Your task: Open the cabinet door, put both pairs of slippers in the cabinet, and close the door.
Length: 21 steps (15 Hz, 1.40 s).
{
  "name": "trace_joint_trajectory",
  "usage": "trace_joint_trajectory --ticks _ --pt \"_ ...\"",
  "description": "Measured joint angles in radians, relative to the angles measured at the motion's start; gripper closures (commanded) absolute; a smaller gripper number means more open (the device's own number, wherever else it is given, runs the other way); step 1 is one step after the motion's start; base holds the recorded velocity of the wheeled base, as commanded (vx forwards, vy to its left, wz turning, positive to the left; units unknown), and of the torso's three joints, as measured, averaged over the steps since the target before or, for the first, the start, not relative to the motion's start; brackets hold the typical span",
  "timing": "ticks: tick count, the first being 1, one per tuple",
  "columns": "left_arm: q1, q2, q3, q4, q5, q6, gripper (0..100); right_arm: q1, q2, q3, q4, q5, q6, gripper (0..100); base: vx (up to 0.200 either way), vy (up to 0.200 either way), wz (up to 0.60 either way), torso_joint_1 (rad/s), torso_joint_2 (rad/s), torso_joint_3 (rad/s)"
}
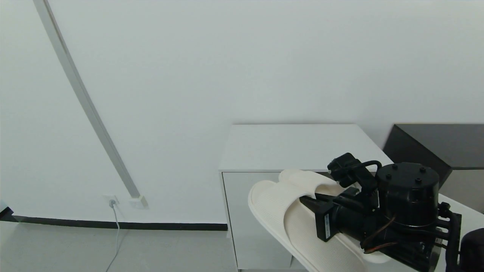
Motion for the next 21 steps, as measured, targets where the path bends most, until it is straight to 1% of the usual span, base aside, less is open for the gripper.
trace_joint_trajectory --ticks 15,21 --pt "0.0 0.0 0.0 0.0 -0.002 0.001 100 0.003 -0.001 0.0 -0.001 0.002 -0.002 100 0.0 -0.2 0.0 0.003 0.0 0.002" --pt "-0.003 0.0 0.0 0.0 -0.003 0.0 100 0.005 -0.001 0.003 0.0 0.005 0.001 100 0.0 0.0 0.0 0.0 0.0 0.0"
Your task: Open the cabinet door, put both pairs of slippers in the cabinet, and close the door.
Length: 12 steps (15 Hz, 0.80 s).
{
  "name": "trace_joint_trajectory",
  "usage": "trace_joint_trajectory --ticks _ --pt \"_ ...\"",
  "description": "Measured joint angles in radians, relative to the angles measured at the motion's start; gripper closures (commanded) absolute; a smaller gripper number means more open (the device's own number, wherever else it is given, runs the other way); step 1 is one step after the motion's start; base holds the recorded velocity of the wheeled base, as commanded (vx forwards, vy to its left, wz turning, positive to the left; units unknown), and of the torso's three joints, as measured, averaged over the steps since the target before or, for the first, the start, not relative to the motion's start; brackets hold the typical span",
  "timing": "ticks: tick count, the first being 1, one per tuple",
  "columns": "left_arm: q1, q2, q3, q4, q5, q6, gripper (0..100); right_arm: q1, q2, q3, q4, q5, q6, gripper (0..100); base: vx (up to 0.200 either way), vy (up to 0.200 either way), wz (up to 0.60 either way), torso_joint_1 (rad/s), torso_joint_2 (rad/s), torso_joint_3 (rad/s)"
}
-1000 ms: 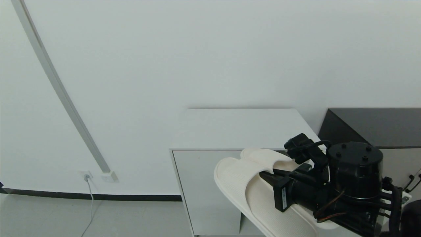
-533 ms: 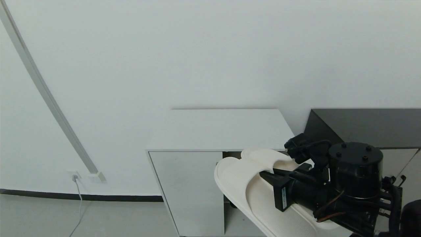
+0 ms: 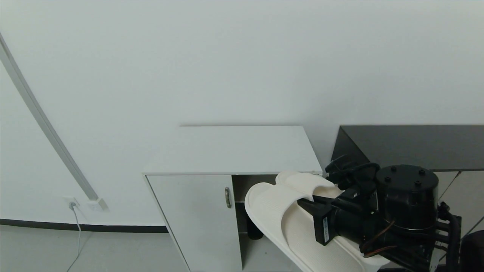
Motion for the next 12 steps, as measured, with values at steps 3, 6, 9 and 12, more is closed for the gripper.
trace_joint_trajectory --ticks 3,6,9,12 --pt "0.003 0.0 0.0 0.0 0.0 -0.001 100 -0.005 0.0 0.009 -0.001 0.003 0.003 100 0.0 0.0 0.0 0.0 0.0 0.0" --pt "0.003 0.0 0.0 0.0 0.0 -0.001 100 -0.005 0.002 0.011 -0.01 0.003 0.0 100 0.0 0.0 0.0 0.0 0.0 0.0" --pt "0.002 0.0 0.0 0.0 0.0 -0.002 100 -0.002 0.007 0.015 -0.013 0.002 -0.003 100 0.0 0.0 0.0 0.0 0.0 0.0" --pt "0.003 0.0 0.0 0.0 0.0 -0.001 100 0.002 0.008 0.018 -0.013 0.002 -0.004 100 0.0 0.0 0.0 0.0 0.0 0.0"
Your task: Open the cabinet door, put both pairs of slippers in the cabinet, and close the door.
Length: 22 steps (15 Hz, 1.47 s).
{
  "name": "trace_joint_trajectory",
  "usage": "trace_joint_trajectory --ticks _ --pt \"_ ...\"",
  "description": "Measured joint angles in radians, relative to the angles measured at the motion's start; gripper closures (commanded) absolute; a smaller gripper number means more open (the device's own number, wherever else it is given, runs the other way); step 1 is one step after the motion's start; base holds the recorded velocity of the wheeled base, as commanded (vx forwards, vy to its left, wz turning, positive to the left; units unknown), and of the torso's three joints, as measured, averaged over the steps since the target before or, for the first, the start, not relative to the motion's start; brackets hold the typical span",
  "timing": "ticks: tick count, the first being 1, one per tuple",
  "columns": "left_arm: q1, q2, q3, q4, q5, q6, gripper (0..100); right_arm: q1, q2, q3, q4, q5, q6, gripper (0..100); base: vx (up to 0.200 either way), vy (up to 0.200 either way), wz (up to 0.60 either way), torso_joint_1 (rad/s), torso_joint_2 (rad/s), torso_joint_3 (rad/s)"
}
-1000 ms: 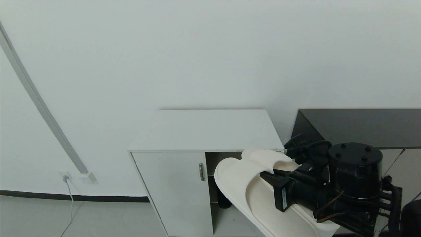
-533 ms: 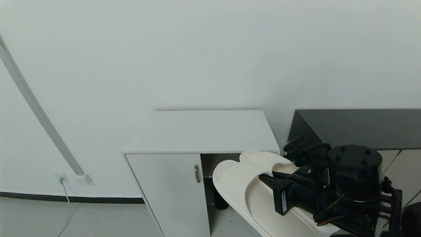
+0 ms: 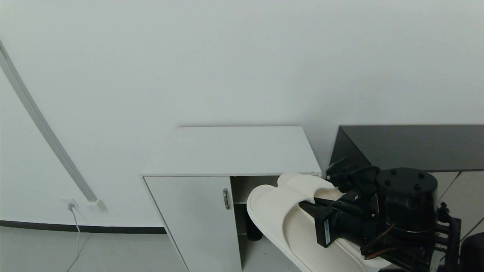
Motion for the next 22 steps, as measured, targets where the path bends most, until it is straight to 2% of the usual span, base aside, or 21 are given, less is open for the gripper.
trace_joint_trajectory --ticks 7,14,22 --pt "0.0 0.0 0.0 0.0 0.0 0.0 100 0.016 0.001 0.008 -0.007 0.001 0.001 100 0.0 0.0 0.0 -0.038 0.09 0.046" --pt "-0.001 0.0 0.0 0.0 0.001 -0.002 100 0.019 0.003 0.021 -0.02 0.002 0.001 100 0.0 0.0 0.0 -0.172 0.39 0.212" --pt "-0.001 0.0 0.0 0.0 0.001 -0.002 100 0.02 0.005 0.025 -0.02 0.002 0.0 100 0.0 0.0 0.0 -0.223 0.54 0.312"
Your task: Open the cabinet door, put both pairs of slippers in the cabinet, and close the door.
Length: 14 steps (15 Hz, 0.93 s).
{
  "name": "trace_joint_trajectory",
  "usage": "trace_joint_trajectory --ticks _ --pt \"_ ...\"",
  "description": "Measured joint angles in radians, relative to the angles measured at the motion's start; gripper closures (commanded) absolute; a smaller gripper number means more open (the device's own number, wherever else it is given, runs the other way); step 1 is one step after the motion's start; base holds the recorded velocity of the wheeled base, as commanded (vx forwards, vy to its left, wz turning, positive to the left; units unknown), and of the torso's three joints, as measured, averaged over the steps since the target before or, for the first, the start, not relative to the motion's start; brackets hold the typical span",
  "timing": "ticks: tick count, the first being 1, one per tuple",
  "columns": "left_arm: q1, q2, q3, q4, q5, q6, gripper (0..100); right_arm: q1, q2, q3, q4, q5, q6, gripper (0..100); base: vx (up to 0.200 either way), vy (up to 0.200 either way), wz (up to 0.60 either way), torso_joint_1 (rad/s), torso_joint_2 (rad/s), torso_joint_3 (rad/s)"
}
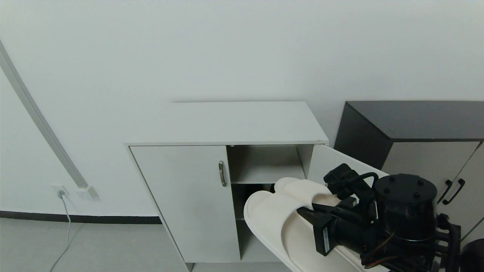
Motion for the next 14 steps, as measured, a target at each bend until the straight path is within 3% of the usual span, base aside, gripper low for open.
trace_joint_trajectory --ticks 14 --pt "0.001 0.0 0.0 0.0 0.0 0.0 100 0.006 0.0 0.009 -0.001 -0.001 -0.001 100 0.0 0.0 0.0 -0.163 0.49 0.324"
